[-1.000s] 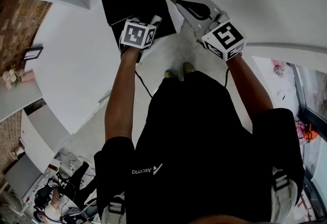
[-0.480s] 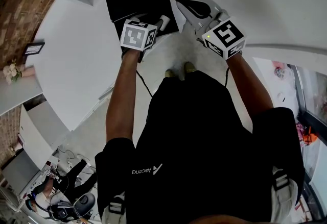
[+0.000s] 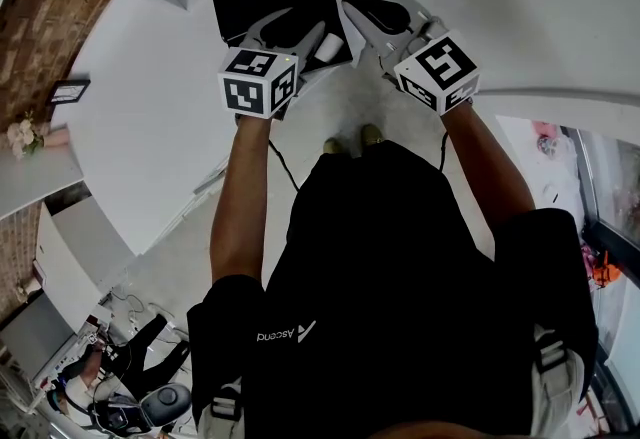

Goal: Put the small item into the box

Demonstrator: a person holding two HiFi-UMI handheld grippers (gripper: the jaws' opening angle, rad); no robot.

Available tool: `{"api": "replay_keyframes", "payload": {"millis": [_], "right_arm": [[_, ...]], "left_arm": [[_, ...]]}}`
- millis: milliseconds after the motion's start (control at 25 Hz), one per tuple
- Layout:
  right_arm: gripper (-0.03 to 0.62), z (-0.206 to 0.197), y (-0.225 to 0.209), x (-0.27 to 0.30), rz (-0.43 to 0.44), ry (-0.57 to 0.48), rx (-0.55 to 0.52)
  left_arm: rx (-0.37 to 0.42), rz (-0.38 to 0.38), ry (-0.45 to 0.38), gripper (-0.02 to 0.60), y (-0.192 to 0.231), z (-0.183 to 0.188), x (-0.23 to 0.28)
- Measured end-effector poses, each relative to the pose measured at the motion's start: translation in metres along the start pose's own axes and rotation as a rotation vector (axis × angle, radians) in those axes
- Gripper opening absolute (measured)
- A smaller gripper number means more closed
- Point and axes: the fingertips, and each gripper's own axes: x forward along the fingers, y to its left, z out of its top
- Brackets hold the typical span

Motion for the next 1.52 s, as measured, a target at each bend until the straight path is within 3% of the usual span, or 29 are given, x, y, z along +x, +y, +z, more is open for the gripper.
{"api": "replay_keyframes", "payload": {"millis": [440,600,800,1520], "right_arm": [[0.0,0.038,0.022,-0.01,0.02,-0.109,-0.003],[0.0,0.057,0.035,-0.021,0.029,-0.178,-0.022],[0.0,0.065,0.053,-0.029,0.039,-0.222,-0.047],[0.0,0.069,0.067,-0.037,0.016,-0.233,-0.062]], "left_arm": [[0.128,0.059,-0.403,0.042,-0.021,0.084,-0.074],[0.164,0.102,-0.504,0.005,-0.028,0.101,-0.103],[0.191,0.134,-0.553,-0.002,-0.04,0.109,-0.122],[0.212,0.076,-0.599,-0.002,-0.064,0.114,-0.135]]}}
